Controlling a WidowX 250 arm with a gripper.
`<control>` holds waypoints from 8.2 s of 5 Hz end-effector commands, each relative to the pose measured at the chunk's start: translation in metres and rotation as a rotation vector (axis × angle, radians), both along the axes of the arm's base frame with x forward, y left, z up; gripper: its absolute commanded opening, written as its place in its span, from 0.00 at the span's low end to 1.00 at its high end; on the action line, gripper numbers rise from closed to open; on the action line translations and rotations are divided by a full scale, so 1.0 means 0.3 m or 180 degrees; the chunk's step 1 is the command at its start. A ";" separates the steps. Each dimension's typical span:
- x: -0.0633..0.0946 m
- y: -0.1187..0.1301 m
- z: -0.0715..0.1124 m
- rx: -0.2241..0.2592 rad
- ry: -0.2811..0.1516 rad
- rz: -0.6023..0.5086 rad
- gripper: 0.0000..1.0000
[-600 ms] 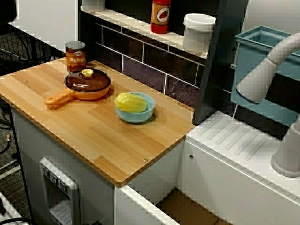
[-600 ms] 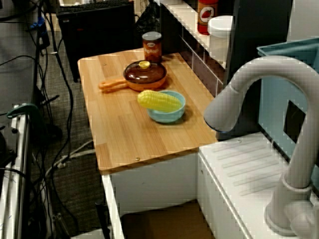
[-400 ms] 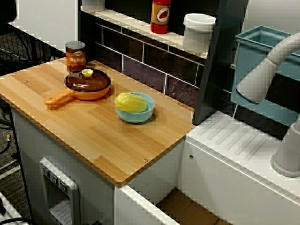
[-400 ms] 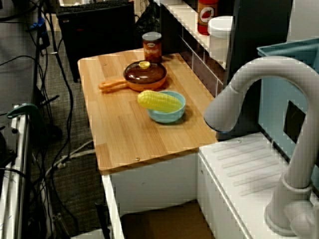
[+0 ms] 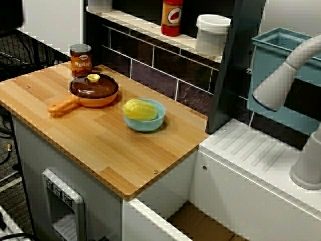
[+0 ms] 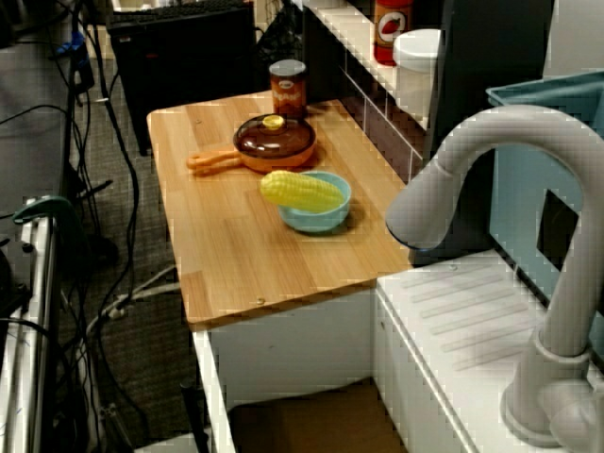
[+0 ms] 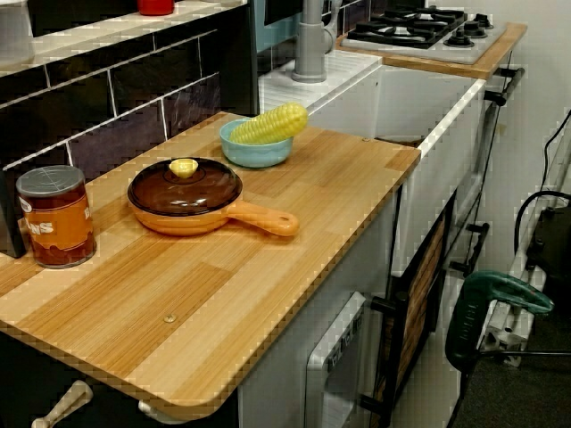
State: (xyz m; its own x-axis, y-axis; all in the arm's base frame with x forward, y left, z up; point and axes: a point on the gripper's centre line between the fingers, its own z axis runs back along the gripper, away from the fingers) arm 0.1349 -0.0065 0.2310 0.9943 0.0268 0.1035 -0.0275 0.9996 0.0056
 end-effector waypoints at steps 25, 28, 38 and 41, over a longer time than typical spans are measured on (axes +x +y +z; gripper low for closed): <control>0.662 0.452 -0.504 0.0141 -0.0349 0.0774 1.00; 0.666 0.460 -0.491 0.0111 -0.0338 0.0785 1.00; 0.669 0.446 -0.411 -0.0059 -0.0381 0.0813 0.00; 0.615 0.476 -0.360 -0.0076 -0.0352 0.0792 0.00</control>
State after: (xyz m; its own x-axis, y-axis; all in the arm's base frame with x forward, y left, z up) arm 0.3176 0.1329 0.1044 0.9471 0.2783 0.1600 -0.2750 0.9605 -0.0427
